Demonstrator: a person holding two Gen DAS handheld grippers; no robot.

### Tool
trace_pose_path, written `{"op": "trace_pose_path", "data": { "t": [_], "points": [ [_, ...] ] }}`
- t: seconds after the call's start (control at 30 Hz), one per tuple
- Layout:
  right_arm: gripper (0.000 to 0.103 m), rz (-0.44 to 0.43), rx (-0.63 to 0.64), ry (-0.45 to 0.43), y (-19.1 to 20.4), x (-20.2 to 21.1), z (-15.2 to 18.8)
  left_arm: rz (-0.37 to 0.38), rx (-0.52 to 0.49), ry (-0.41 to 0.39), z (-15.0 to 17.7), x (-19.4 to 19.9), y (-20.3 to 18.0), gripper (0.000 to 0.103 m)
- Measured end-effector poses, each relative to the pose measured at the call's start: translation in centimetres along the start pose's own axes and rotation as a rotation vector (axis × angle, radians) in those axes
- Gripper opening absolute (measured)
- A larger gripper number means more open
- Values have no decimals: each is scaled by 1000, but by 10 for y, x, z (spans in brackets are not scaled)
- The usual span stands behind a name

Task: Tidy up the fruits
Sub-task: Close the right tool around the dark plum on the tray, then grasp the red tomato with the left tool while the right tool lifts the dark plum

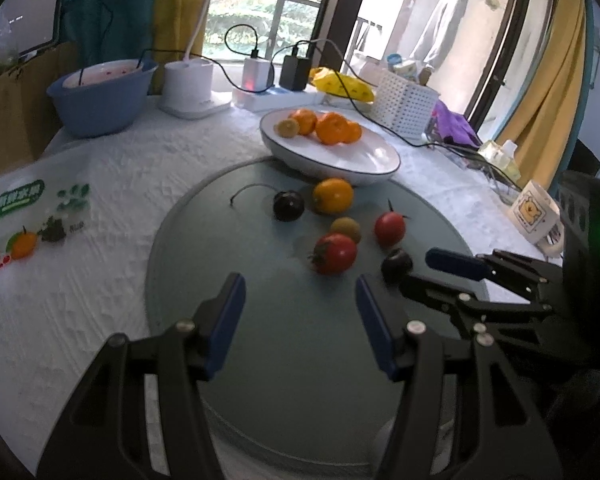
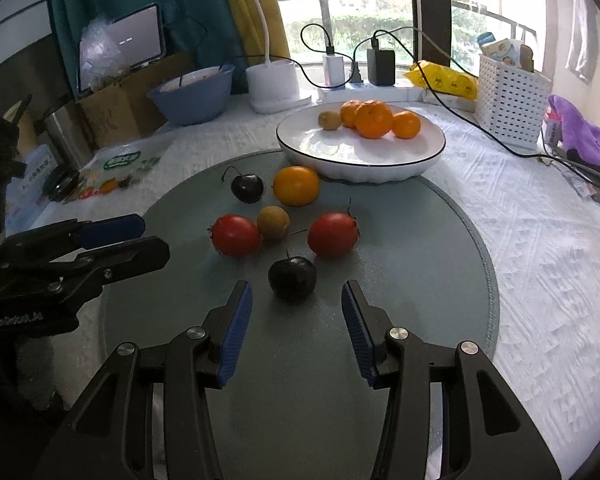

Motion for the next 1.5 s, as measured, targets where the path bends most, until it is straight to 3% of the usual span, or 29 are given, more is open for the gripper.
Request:
{"op": "trace_pose_path", "data": {
  "t": [0.27, 0.4, 0.93, 1.27, 1.43, 1.5],
  "points": [
    [47, -13, 9, 32, -2, -13, -7, -6, 3, 27, -6, -13, 1, 59],
    [30, -32, 37, 39, 1, -17, -8, -9, -2, 39, -8, -18, -3, 59],
    [30, -47, -13, -40, -36, 10, -7, -55, -76, 86, -22, -43, -26, 59],
    [30, -37, -58, -43, -59, 12, -7, -125, -145, 123, -26, -60, -35, 58],
    [30, -43, -60, -47, -61, 12, -8, -114, -164, 130, -27, -61, -39, 37],
    [30, -44, -63, -51, -62, 13, -9, -102, -173, 133, -27, -61, -41, 35]
  ]
}}
Point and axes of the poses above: each gripper's, at about its wrist camera, not at the fingertips, and x roughly against the way its jaws point, y to its left, z to its underside, the point moved 2 cm from there along -x, roughly the way its jaws point, and after that the axes turned 7 degrees about y, right-handed, at the moved point
